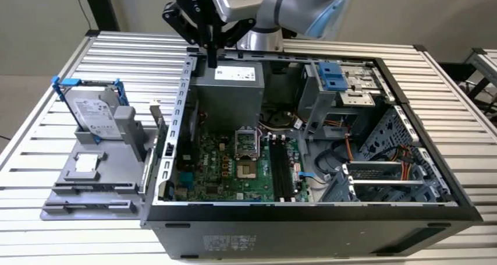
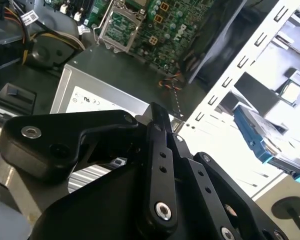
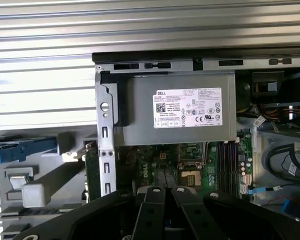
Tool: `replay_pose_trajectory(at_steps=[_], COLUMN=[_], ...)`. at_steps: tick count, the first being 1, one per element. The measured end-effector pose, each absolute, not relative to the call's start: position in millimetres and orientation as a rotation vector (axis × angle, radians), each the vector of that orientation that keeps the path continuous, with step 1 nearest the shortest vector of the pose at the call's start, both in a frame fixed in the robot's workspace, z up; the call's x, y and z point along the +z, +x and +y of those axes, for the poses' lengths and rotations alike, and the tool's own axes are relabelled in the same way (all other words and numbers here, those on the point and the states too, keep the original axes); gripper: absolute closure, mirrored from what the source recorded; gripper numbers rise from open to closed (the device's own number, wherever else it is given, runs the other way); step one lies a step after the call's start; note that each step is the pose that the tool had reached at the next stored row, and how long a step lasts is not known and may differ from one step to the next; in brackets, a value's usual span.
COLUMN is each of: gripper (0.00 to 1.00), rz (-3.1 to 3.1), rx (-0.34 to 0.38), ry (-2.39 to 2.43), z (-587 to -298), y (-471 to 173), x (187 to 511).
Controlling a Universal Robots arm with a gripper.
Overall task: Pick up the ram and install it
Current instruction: 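Reach for the ram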
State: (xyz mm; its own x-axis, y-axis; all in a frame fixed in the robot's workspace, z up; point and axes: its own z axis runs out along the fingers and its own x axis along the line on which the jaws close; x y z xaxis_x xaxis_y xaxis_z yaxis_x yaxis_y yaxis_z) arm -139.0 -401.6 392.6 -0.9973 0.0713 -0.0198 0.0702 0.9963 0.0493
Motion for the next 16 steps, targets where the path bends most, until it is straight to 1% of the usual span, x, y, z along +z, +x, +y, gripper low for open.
replay_pose_trajectory(at_steps=[16], gripper=[1.00], rz=[3.114], rx=[0.077], ry=[0.110], z=[-411], y=[-204], x=[393])
